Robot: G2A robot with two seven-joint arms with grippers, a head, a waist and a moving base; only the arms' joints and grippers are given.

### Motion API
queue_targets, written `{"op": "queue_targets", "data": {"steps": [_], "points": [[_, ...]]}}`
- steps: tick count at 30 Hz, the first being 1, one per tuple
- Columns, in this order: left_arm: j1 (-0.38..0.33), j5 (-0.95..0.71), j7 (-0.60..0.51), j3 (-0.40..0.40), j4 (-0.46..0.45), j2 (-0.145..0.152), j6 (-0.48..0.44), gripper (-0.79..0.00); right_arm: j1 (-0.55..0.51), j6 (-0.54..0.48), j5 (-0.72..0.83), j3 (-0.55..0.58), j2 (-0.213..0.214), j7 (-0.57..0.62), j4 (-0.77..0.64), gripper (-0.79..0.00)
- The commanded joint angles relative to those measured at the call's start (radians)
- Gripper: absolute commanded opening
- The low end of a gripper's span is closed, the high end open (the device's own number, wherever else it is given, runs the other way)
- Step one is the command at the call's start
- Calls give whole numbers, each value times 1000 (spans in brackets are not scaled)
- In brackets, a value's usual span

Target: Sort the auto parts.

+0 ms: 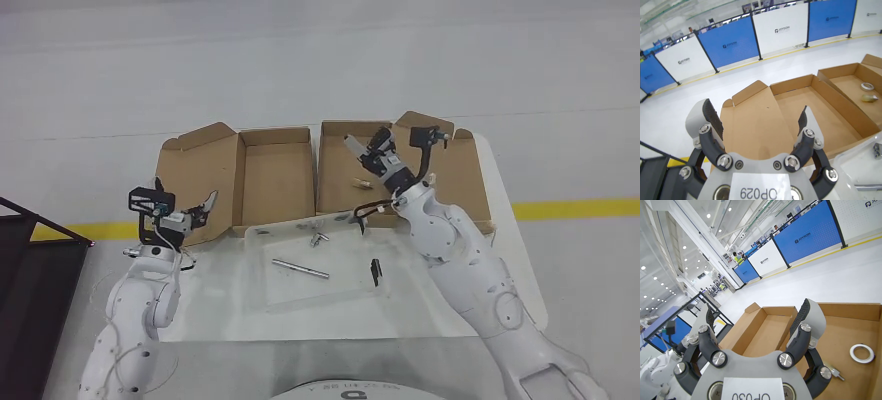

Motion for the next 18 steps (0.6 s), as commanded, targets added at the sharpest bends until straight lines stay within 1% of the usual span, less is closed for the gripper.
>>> {"op": "queue_targets", "data": {"steps": [1, 2, 3, 4, 5, 7, 8, 9, 13, 16, 17, 18], "points": [[38, 95, 78, 7, -24, 4, -41, 0, -18, -20, -18, 18, 5, -1, 2, 0], [56, 118, 108, 5, -35, 7, -74, 0, -27, -29, -24, 29, 7, 0, 3, 0], [80, 126, 133, 6, -52, 11, -137, 0, -37, -37, -32, 44, 10, -1, 5, 0], [92, 115, 139, 7, -62, 12, -174, 0, -42, -38, -34, 50, 11, -2, 5, 0], [110, 70, 137, 6, -77, 14, -237, 0, -49, -41, -38, 59, 13, -5, 4, 0], [133, -60, 87, -9, -100, 17, -356, 0, -61, -37, -38, 75, 15, -11, 1, 0], [136, -125, 41, -24, -107, 18, -388, 0, -65, -30, -44, 80, 15, -12, 0, 0], [133, -168, -4, -41, -120, 19, -404, 0, -69, -20, -57, 84, 16, -16, -6, 0], [133, -168, -4, -41, -120, 19, -404, 0, -76, 8, -108, 91, 16, -36, -19, 0], [130, -148, -3, -43, -127, 20, -401, 0, -76, 8, -108, 91, 16, -36, -19, 0], [128, -14, 8, -45, -160, 24, -382, 0, -76, 8, -108, 91, 16, -36, -19, 0], [139, 128, 15, -29, -178, 27, -347, 0, -76, 8, -108, 91, 16, -36, -19, 0]]}}
